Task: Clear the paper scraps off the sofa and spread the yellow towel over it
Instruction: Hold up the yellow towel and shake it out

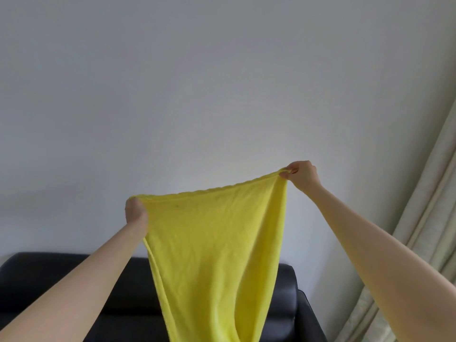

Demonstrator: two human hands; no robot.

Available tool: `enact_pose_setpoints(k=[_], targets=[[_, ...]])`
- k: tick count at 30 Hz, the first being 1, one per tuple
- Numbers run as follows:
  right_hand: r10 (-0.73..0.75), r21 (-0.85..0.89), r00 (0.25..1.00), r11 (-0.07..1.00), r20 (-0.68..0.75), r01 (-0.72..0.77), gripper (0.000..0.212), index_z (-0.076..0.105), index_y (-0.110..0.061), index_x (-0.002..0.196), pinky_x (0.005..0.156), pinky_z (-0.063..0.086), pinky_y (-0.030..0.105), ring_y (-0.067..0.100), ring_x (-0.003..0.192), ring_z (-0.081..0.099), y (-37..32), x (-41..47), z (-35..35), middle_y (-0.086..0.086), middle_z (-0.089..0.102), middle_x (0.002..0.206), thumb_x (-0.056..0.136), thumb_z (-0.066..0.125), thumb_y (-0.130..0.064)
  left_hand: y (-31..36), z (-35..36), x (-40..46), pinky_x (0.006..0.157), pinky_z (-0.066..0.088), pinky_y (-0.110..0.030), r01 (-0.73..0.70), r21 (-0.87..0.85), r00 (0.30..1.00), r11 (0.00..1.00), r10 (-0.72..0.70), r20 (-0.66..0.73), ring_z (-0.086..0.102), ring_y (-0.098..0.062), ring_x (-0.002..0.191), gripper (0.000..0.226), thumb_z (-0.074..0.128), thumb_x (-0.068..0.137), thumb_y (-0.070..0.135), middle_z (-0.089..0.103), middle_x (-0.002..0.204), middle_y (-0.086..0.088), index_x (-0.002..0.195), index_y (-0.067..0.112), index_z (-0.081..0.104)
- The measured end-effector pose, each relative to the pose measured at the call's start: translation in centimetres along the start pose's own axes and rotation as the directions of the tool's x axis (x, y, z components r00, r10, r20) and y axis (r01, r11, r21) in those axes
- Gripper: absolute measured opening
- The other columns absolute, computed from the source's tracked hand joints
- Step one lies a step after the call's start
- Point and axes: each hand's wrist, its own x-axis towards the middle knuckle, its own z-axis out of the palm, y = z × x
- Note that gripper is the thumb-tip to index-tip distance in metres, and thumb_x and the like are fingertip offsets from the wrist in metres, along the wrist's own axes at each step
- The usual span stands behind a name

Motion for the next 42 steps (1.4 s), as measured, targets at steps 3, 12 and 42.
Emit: enact_pose_setpoints(k=[3,12,42], targets=[[0.001,0.09,0.999,0.996,-0.04,0.002,0.039,0.051,-0.009,0.111,0.06,0.043,0.028,0.027,0.084,0.058,-1.0,-0.5,0.9,0.008,0.059,0.093,0.079,0.073,-0.01,-0.3,0.0,-0.4,0.068,0.045,-0.037,-0.016,-0.007,0.993,1.0,0.017,0.117,0.057,-0.029,0.086,0.049,0.052,0.071,0.027,0.062,0.108,-0.021,0.112,0.001,0.059],[0.133,0.056,0.99,0.989,0.044,-0.135,0.017,0.061,0.002,0.098,0.067,0.038,0.031,0.024,0.079,0.048,-0.7,-0.4,0.6,0.012,0.054,0.085,0.09,0.06,-0.014,-0.2,-0.8,-3.3,0.097,0.041,-0.038,-0.252,0.087,0.95,0.964,0.23,0.211,0.052,-0.023,0.107,0.011,0.051,0.096,0.007,0.054,0.11,-0.005,0.107,0.008,0.049],[-0.274,0.213,0.863,0.957,0.423,0.199,0.014,0.058,-0.011,0.083,0.045,0.03,0.014,-0.001,0.04,0.038,-5.6,-6.4,6.5,-0.01,0.054,0.048,0.08,0.071,-0.016,2.4,8.4,-11.0,0.091,0.043,-0.025,-0.594,0.08,0.582,0.8,0.359,0.73,0.054,-0.007,0.107,0.036,0.067,0.082,0.049,0.057,0.112,0.008,0.111,0.028,0.063]])
